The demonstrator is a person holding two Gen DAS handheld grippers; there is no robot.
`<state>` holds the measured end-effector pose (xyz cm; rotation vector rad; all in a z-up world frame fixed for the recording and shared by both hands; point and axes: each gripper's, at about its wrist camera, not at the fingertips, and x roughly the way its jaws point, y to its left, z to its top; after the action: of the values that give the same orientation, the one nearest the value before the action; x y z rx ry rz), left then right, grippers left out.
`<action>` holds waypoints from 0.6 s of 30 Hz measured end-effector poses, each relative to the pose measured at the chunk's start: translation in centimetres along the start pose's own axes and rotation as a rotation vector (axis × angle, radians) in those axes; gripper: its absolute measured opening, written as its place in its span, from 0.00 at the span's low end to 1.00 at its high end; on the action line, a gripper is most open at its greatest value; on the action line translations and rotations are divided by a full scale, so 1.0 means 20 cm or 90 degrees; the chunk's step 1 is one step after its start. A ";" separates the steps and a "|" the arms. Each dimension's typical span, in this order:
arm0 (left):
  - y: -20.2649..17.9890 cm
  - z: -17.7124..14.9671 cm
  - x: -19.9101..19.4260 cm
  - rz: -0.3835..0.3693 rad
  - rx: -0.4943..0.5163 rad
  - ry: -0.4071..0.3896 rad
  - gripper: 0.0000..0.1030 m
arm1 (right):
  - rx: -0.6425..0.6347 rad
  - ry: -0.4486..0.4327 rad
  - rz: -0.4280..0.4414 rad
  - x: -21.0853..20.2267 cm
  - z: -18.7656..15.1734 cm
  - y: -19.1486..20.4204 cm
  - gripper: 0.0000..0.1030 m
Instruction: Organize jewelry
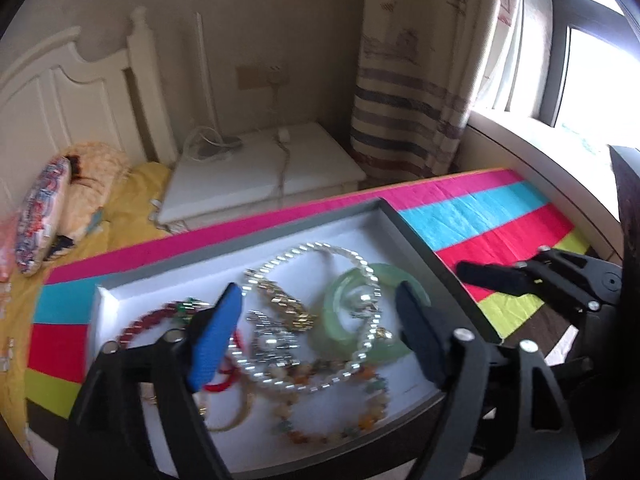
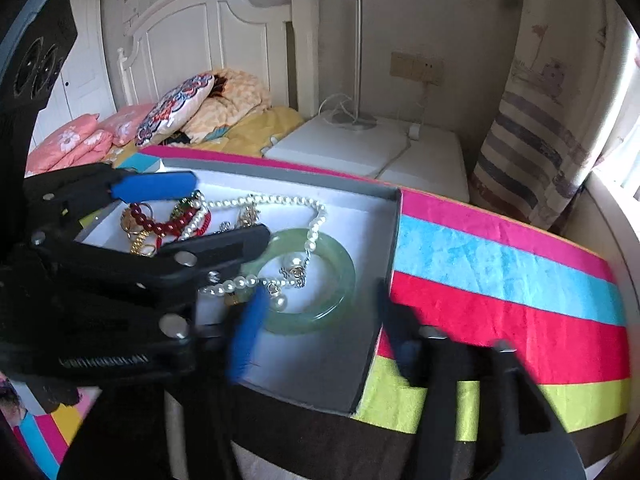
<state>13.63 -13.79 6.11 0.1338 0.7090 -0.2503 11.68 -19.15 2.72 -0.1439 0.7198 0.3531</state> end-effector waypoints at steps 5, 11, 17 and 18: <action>0.07 0.00 -0.28 0.084 0.005 -0.085 0.98 | 0.012 -0.038 -0.016 -0.16 0.03 0.02 0.65; 0.16 -0.05 -0.65 0.143 -0.022 -0.163 0.98 | 0.066 -0.121 -0.045 -0.45 0.05 0.03 0.84; 0.25 -0.15 -0.96 0.145 -0.090 -0.204 0.98 | 0.097 -0.193 -0.076 -0.74 0.04 0.13 0.84; 0.26 -0.17 -0.99 0.151 -0.095 -0.207 0.98 | 0.104 -0.203 -0.082 -0.78 0.03 0.15 0.84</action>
<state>-1.62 -4.57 16.79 0.0326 0.3820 0.0096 0.08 -20.41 13.57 0.0215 0.4184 0.1859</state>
